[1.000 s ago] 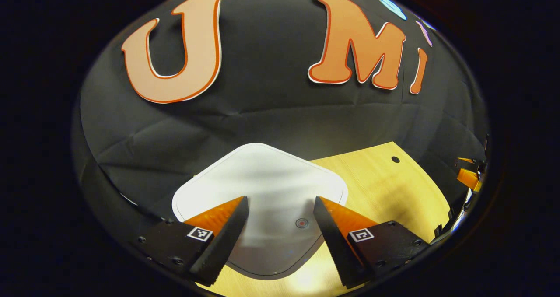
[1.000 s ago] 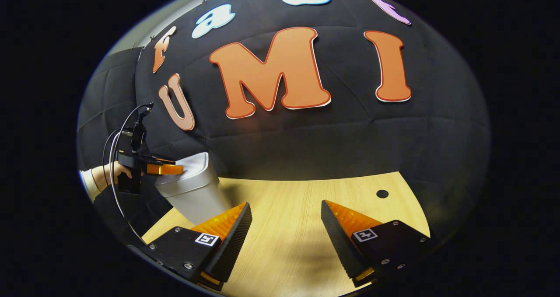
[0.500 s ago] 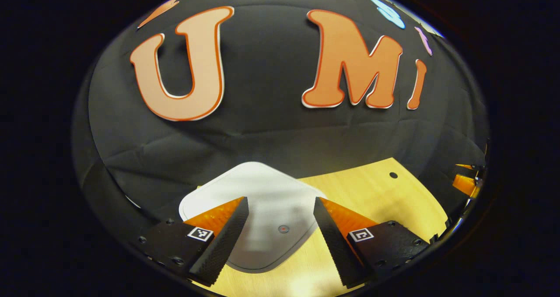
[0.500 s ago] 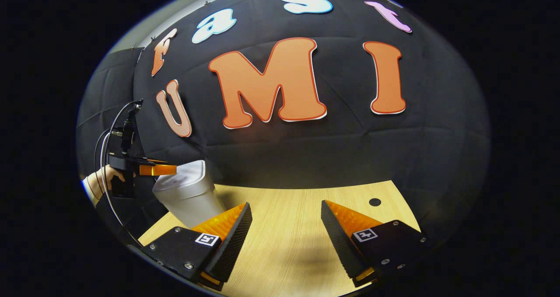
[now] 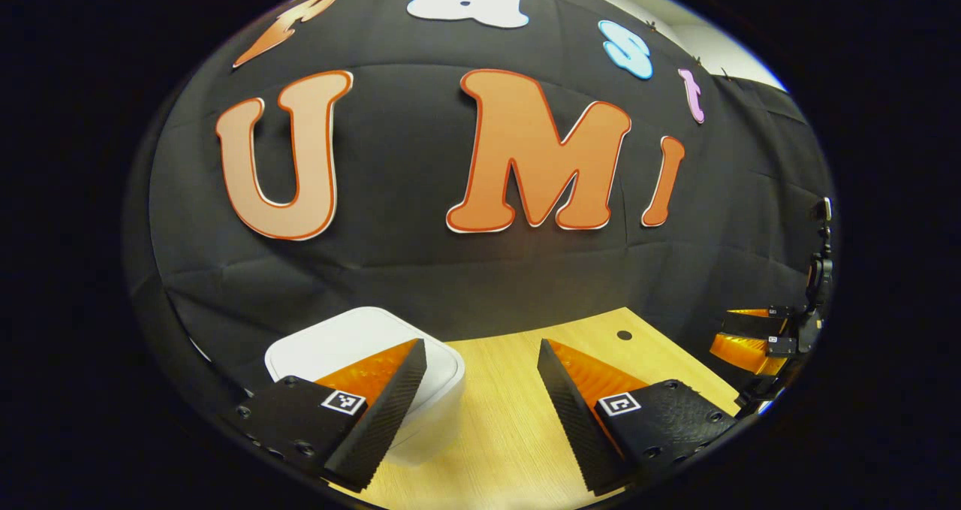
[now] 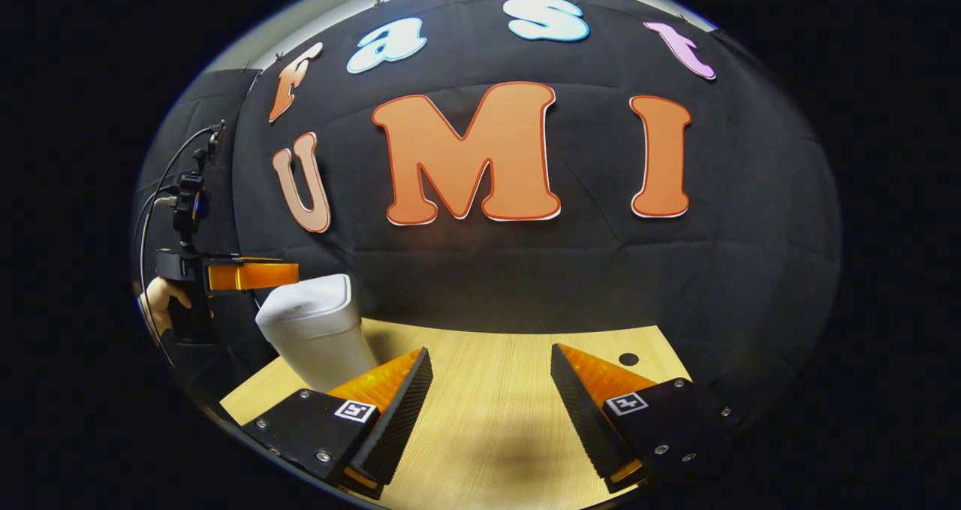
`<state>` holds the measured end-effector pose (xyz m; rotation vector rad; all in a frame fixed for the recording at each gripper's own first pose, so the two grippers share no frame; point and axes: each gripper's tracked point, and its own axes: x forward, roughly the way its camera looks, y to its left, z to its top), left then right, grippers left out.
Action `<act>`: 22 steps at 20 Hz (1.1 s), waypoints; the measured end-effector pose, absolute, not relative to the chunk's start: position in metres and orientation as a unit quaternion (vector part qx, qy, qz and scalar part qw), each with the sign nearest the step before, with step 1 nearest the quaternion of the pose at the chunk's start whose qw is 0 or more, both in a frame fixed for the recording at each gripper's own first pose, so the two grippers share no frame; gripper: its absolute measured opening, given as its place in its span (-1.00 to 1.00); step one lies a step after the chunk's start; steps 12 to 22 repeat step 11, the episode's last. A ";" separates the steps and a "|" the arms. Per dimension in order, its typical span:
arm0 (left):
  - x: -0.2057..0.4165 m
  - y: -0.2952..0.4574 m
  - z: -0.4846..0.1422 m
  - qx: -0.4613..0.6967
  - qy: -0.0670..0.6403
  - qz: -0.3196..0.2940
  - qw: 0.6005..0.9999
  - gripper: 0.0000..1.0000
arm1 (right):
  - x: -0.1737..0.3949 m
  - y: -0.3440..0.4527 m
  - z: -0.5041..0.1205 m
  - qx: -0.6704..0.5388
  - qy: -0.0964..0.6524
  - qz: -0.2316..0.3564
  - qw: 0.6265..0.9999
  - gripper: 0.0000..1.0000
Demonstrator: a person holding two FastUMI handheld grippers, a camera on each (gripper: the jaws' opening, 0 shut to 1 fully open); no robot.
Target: Press the lid of the desktop garbage bin to open it, pick up the crumpled paper on the desktop and throw it into the bin, then pick up the pop can on the desktop and drop it into the bin, and finally close the garbage bin lid.
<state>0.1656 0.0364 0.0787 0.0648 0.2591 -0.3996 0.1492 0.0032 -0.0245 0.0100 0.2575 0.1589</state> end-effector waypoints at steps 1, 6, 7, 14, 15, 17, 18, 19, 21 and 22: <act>0.161 0.033 0.080 0.029 0.120 -0.198 0.973 0.93 | 0.147 0.003 -0.024 0.006 0.126 0.076 0.989 0.90; 0.140 0.025 0.086 0.022 0.071 -0.193 0.978 0.92 | 0.137 0.005 -0.024 0.016 0.109 0.065 0.992 0.90; 0.137 0.026 0.086 0.026 0.062 -0.187 0.980 0.92 | 0.135 0.006 -0.025 0.016 0.106 0.063 0.992 0.90; 0.126 0.022 0.077 0.004 0.057 -0.186 0.981 0.90 | 0.128 0.012 -0.026 0.017 0.091 0.057 0.994 0.90; 0.126 0.022 0.077 0.004 0.057 -0.186 0.981 0.90 | 0.128 0.012 -0.026 0.017 0.091 0.057 0.994 0.90; 0.126 0.022 0.077 0.004 0.057 -0.186 0.981 0.90 | 0.128 0.012 -0.026 0.017 0.091 0.057 0.994 0.90; 0.126 0.022 0.077 0.004 0.057 -0.186 0.981 0.90 | 0.128 0.012 -0.026 0.017 0.091 0.057 0.994 0.90; 0.126 0.022 0.077 0.004 0.057 -0.186 0.981 0.90 | 0.128 0.012 -0.026 0.017 0.091 0.057 0.994 0.90; 0.126 0.022 0.077 0.004 0.057 -0.186 0.981 0.90 | 0.128 0.012 -0.026 0.017 0.091 0.057 0.994 0.90; 0.126 0.022 0.077 0.004 0.057 -0.186 0.981 0.90 | 0.128 0.012 -0.026 0.017 0.091 0.057 0.994 0.90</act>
